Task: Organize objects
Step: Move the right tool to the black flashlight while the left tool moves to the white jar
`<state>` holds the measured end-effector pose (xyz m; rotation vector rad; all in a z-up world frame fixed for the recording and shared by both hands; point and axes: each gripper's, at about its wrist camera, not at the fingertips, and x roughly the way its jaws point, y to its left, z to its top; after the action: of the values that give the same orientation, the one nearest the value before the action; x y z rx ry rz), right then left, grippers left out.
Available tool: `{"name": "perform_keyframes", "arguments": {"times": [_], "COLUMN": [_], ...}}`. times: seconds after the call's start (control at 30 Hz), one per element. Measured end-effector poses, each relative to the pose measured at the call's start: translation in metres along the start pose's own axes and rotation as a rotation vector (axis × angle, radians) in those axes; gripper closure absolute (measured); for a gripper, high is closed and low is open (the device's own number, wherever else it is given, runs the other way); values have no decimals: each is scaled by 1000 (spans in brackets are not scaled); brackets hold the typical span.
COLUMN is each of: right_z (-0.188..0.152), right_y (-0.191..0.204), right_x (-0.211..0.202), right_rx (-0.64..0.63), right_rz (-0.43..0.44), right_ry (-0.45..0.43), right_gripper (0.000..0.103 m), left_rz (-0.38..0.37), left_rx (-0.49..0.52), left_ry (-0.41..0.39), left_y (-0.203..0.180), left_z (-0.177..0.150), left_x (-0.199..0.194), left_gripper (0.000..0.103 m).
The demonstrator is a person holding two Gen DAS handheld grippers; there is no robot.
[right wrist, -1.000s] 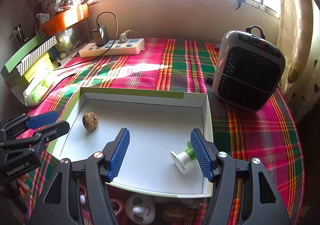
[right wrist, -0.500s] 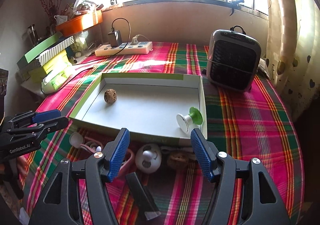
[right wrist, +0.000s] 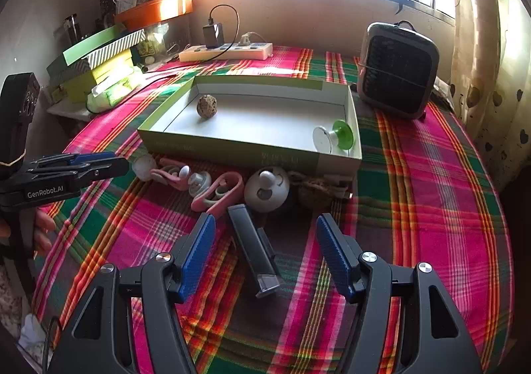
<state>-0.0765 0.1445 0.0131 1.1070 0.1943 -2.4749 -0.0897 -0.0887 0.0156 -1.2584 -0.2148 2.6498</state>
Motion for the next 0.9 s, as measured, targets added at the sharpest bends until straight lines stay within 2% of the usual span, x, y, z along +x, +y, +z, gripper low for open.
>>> {"name": "perform_keyframes", "arguments": {"times": [0.5,0.9], "right_z": [-11,-13], "right_y": [4,2], "right_x": [18,23], "right_rx": [-42,-45], "right_rz": [15,-16], "right_ry": [73,84], "right_gripper": [39,39], "left_rz": [-2,47], "left_rx": [-11,28], "left_ry": [39,34], "left_y": [-2,-8], "left_z": [2,10], "left_x": [19,29], "left_gripper": [60,60]}}
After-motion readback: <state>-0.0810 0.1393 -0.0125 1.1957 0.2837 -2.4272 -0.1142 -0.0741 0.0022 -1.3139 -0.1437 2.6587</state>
